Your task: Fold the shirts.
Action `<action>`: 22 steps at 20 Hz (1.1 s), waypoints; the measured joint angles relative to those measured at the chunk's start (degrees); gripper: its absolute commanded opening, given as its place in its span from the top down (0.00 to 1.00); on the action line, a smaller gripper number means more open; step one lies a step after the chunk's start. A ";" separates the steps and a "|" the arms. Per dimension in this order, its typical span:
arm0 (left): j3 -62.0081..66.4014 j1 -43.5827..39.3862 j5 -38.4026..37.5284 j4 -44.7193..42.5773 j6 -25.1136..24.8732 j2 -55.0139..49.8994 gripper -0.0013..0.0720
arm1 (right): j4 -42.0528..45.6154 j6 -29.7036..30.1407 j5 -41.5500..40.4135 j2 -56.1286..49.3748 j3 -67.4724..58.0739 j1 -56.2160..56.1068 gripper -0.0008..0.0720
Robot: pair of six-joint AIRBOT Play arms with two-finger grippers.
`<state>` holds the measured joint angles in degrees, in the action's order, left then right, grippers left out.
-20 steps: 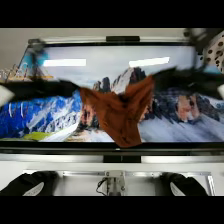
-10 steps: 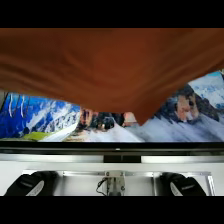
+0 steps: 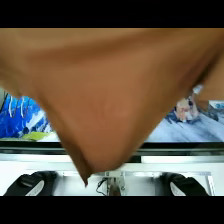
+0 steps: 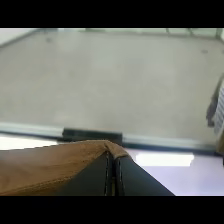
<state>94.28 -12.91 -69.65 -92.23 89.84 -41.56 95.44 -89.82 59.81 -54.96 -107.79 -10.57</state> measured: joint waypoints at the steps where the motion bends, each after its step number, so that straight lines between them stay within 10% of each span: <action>1: -4.52 0.00 0.55 -0.90 0.17 -1.22 0.94 | 0.52 -0.42 0.07 -3.74 0.00 0.00 0.90; 12: -23.45 0.11 25.38 -0.42 10.38 -26.64 0.94 | 1.29 -23.30 -35.76 -42.42 -0.07 1.01 0.90; 14: -23.71 0.11 26.99 2.73 11.52 -31.08 0.94 | -0.15 -27.47 -34.05 -46.36 -0.04 1.38 0.86; 16: -23.93 0.11 26.69 5.44 11.89 -34.51 0.94 | -1.18 -29.86 -28.52 -48.70 -0.04 1.53 0.10; 19: -23.63 0.63 23.47 7.43 9.75 -36.85 0.94 | -4.09 -28.65 -18.08 -48.70 -0.04 2.21 0.06; 20: -23.26 1.01 21.70 7.87 8.17 -37.05 0.94 | -5.90 -25.38 -14.14 -47.60 -0.07 2.58 0.26; 22: -22.21 1.97 16.90 8.31 4.00 -37.33 0.94 | -8.70 -15.26 -2.80 -44.52 -0.09 2.82 0.31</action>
<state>72.07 -10.94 -52.75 -83.92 93.84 -78.89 86.74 -105.08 57.01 -99.48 -107.87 -7.75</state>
